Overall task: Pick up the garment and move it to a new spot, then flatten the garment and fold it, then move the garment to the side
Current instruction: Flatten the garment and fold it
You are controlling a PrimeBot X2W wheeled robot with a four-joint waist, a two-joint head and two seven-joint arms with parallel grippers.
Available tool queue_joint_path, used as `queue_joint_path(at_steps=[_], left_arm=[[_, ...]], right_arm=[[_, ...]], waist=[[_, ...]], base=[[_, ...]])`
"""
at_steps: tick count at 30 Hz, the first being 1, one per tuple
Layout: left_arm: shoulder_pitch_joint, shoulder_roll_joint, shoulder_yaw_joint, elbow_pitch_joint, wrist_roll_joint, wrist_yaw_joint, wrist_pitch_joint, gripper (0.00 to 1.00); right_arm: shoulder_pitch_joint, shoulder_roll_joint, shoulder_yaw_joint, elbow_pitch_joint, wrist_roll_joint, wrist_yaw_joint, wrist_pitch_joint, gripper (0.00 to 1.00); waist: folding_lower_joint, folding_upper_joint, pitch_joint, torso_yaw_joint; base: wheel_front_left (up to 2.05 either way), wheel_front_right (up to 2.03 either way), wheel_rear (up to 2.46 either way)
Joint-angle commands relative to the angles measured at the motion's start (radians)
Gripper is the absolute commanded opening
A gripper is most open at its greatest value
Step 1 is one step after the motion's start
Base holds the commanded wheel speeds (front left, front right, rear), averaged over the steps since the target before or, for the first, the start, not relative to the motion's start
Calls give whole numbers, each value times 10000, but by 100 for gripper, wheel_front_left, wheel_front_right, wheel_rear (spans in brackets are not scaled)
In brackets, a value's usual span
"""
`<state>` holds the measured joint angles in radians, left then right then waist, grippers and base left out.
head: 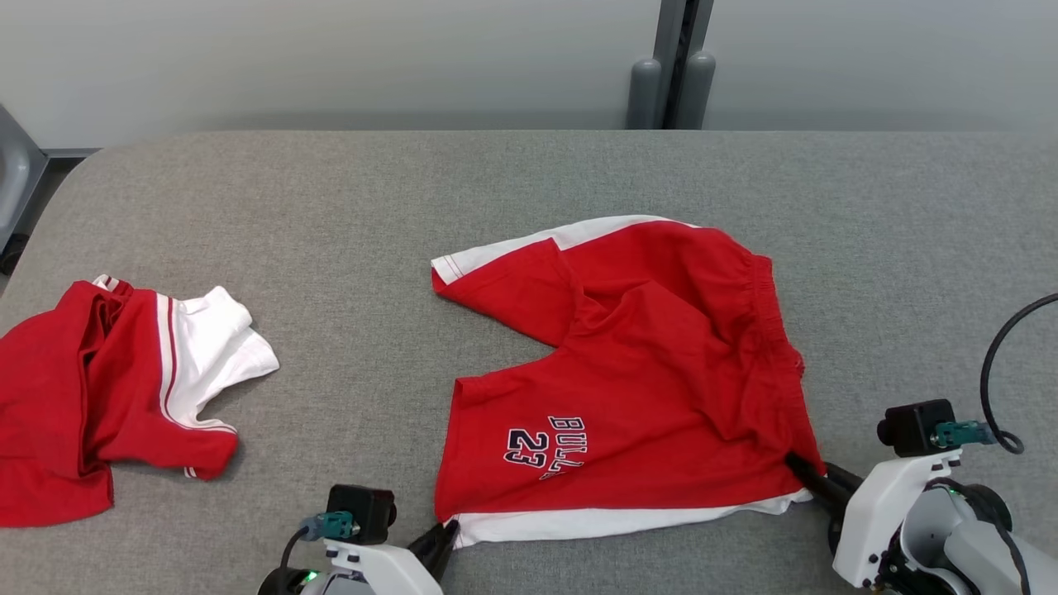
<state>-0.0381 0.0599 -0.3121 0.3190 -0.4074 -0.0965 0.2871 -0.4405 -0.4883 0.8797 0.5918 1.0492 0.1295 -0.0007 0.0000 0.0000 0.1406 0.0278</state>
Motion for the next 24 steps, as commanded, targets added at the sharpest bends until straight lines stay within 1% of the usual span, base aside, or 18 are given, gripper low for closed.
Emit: queue_joint_path(at_steps=[1, 8, 12, 17, 20, 24], left_arm=[[-6, 68, -68, -25, -11, -49, 14, 0], [91, 222, -49, -475, -137, -62, 57, 0], [350, 472, 4, -1079, -257, -90, 87, 0], [764, 864, 121, -2056, -540, -120, 553, 0], [1098, 1180, 199, -2747, -548, -30, 872, 0], [1616, 1450, 113, -3558, -852, -8, 1662, 0]], right_arm=[[144, -67, 199, -51, 93, 24, -48, 0], [-71, -465, 529, -497, 620, 24, -740, 0], [92, -734, 466, -1098, 1300, 23, -924, 0], [463, -1426, 470, -1969, 1993, 23, -840, 0], [891, -1862, 465, -2465, 2479, 23, -578, 0], [1300, -2366, 483, -3114, 2872, 23, -151, 0]], waist=[[0, 0, -40, -5], [0, 0, -264, -64], [0, 0, -411, -110], [0, 0, -609, -164], [0, 0, -765, -205], [0, 0, -920, -262]], base=[[0, 0, 0], [0, 0, 0], [0, 0, 0], [0, 0, 0], [0, 0, 0], [0, 0, 0]])
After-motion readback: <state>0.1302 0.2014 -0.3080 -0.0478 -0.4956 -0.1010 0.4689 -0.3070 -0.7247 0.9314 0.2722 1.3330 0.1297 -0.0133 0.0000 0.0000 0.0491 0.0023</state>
